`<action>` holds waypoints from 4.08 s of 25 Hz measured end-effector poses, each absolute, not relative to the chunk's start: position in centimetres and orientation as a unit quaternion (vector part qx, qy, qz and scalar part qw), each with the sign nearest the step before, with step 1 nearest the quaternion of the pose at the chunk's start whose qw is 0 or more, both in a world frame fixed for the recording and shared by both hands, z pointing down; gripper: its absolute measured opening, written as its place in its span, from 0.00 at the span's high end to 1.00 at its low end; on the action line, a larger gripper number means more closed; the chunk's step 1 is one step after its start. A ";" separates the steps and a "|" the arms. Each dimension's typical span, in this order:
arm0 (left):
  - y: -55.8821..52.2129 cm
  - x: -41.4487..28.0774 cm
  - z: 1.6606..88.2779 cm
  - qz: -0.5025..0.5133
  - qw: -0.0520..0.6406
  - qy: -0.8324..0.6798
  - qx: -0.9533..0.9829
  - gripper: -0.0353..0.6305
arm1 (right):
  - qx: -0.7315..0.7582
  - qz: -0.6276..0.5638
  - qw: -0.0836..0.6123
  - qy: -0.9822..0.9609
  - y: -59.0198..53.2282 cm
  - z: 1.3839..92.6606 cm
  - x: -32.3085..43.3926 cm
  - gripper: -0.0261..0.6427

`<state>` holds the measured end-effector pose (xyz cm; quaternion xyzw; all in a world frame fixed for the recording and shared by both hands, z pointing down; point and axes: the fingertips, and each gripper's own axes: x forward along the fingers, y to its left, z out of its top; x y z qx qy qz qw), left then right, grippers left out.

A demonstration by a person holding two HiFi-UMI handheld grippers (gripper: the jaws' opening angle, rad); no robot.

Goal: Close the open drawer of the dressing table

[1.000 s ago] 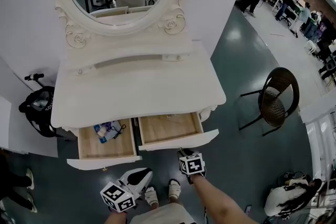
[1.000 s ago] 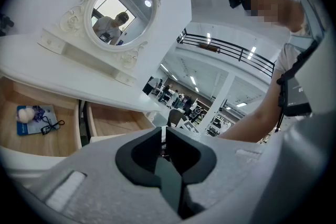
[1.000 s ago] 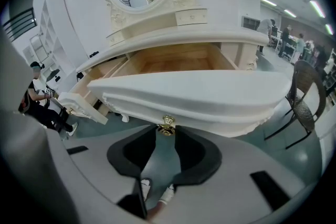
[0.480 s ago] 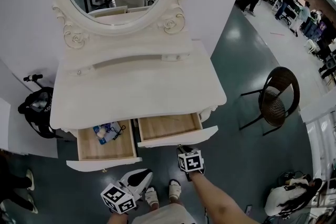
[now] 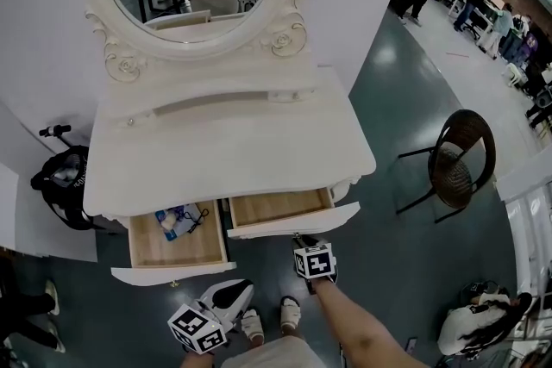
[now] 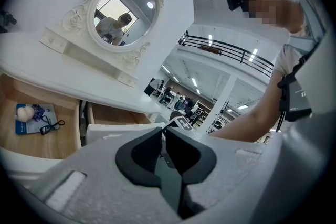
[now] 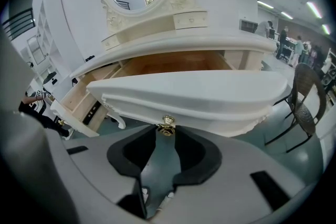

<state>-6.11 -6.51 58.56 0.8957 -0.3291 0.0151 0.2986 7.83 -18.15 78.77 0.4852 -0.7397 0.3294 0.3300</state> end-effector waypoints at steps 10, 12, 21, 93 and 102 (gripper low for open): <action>-7.8 -6.0 59.0 0.011 0.303 -0.331 0.894 0.93 | 0.491 0.324 0.321 -0.742 -20.0 78.6 7.5 0.78; -8.2 -5.8 59.3 0.015 0.306 -0.327 0.894 0.93 | 0.491 0.323 0.320 -0.743 -20.3 78.6 7.4 0.78; -11.3 -4.4 61.9 0.086 0.313 -0.304 0.896 0.93 | 0.488 0.316 0.322 -0.747 -21.8 78.6 7.2 0.78; -15.9 -3.3 64.0 0.116 0.338 -0.276 0.892 0.93 | 0.507 0.313 0.290 -0.749 -29.2 78.2 6.0 0.78; -16.0 -3.9 64.1 0.114 0.339 -0.277 0.892 0.93 | 0.509 0.312 0.292 -0.748 -30.2 78.3 5.7 0.77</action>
